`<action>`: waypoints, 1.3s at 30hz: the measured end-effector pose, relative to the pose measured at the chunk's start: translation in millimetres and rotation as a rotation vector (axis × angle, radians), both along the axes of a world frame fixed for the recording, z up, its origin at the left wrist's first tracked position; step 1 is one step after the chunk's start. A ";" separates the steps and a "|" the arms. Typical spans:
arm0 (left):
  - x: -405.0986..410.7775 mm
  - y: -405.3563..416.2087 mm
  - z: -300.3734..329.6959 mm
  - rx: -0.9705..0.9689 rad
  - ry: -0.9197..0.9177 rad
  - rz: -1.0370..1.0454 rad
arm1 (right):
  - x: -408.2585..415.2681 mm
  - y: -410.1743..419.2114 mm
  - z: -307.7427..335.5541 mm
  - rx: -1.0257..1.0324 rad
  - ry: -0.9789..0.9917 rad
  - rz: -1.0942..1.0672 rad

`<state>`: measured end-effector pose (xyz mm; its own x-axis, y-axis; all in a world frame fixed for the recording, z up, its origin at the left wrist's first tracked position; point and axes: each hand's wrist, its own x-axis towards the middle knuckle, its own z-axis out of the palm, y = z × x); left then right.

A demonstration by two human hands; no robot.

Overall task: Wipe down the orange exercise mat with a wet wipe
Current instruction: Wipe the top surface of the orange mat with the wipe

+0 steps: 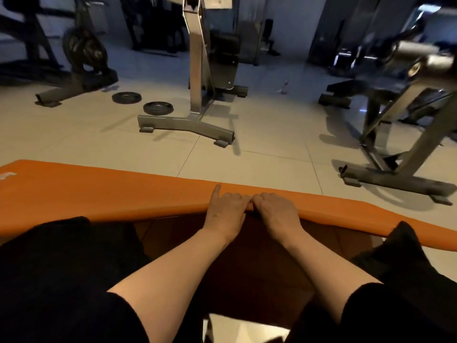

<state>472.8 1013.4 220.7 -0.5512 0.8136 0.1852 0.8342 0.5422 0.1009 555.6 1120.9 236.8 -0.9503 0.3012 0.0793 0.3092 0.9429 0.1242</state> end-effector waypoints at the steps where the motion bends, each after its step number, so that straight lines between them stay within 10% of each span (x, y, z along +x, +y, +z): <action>1: 2.0 -2.2 -0.1 0.015 -0.026 -0.002 | 5.4 6.4 2.1 0.003 -0.007 -0.008; 8: -36.2 -64.2 8.3 -0.051 0.089 0.192 | 24.4 39.1 24.6 -0.051 0.164 -0.135; 29: -86.5 -49.2 314.6 -0.014 0.604 -0.325 | 38.5 73.7 294.9 0.078 0.438 -0.023; 35: -103.0 -8.0 243.4 -0.240 0.480 -0.354 | 18.9 95.7 237.1 -0.095 0.134 -0.076; 39: -134.7 17.0 212.8 -0.185 0.623 -0.298 | -5.4 105.8 200.8 -0.039 0.300 -0.109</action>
